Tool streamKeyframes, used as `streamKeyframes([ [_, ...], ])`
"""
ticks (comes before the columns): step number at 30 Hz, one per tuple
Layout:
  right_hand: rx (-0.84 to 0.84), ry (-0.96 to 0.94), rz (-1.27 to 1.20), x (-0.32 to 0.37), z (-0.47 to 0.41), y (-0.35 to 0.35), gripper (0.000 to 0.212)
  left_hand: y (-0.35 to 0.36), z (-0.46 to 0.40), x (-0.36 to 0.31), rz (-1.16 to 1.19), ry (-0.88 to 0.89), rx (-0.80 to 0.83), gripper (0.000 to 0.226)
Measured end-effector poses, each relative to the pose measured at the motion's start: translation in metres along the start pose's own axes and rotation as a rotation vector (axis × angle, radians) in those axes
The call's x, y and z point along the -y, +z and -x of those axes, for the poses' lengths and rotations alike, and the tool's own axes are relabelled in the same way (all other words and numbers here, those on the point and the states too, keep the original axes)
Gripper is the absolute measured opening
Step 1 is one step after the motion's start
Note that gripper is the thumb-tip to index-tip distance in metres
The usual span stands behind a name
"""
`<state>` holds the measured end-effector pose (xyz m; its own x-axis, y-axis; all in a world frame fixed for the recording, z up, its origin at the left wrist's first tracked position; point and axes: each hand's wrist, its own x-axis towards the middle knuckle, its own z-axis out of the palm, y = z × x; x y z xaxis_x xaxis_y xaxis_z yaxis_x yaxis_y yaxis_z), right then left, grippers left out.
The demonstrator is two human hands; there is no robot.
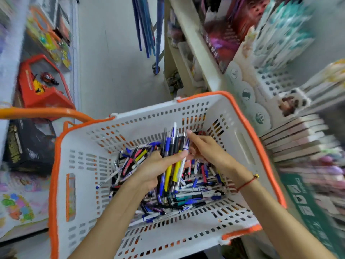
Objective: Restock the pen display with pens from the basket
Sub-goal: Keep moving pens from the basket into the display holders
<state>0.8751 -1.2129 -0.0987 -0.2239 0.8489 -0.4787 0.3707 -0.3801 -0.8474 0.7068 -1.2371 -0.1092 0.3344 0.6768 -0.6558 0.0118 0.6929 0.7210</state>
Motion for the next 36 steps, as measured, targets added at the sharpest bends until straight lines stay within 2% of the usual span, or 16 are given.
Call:
streamKeyframes([
  [1, -0.041, 0.01, -0.028, 0.003, 0.008, -0.008, 0.049, 0.009, 0.001, -0.008, -0.024, 0.002, 0.006, 0.091],
  [2, -0.083, 0.019, -0.043, 0.007, 0.016, -0.017, 0.05, 0.019, 0.003, -0.017, -0.044, -0.003, 0.016, 0.096],
  [3, -0.122, 0.039, -0.064, 0.008, 0.021, -0.024, 0.05, 0.029, 0.005, -0.024, -0.04, -0.007, 0.037, 0.091],
  [6, -0.238, 0.099, -0.173, 0.02, 0.043, -0.051, 0.05, 0.066, 0.015, -0.05, -0.038, -0.005, 0.113, 0.036],
  [9, -0.339, 0.149, -0.184, 0.027, 0.06, -0.075, 0.039, 0.095, 0.018, -0.07, -0.042, 0.034, 0.166, 0.027],
  [11, -0.429, 0.128, -0.219, 0.031, 0.073, -0.089, 0.04, 0.111, 0.016, -0.084, -0.047, 0.05, 0.202, 0.023],
  [13, -0.552, 0.089, -0.277, 0.038, 0.085, -0.099, 0.045, 0.125, 0.014, -0.096, -0.075, 0.053, 0.218, 0.02],
  [16, -0.744, 0.025, -0.463, 0.049, 0.108, -0.112, 0.035, 0.152, 0.016, -0.116, -0.151, 0.08, 0.302, 0.02],
  [18, -0.863, -0.027, -0.443, 0.049, 0.121, -0.122, 0.033, 0.169, 0.018, -0.125, -0.172, 0.086, 0.346, 0.02],
  [22, -1.119, -0.077, -0.373, 0.051, 0.157, -0.143, 0.054, 0.212, 0.024, -0.14, -0.196, 0.066, 0.439, 0.037],
  [25, -1.252, -0.077, -0.39, 0.051, 0.184, -0.155, 0.036, 0.237, 0.033, -0.144, -0.159, 0.044, 0.534, 0.02],
  [30, -1.469, -0.151, -0.448, 0.039, 0.232, -0.167, 0.033, 0.269, 0.035, -0.143, -0.072, 0.009, 0.583, 0.022],
  [33, -1.707, -0.22, -0.449, 0.038, 0.271, -0.175, 0.029, 0.284, 0.035, -0.141, -0.128, 0.045, 0.575, 0.018],
  [36, -1.981, -0.257, -0.359, 0.035, 0.308, -0.19, 0.027, 0.305, 0.036, -0.138, -0.157, 0.087, 0.66, 0.022],
])
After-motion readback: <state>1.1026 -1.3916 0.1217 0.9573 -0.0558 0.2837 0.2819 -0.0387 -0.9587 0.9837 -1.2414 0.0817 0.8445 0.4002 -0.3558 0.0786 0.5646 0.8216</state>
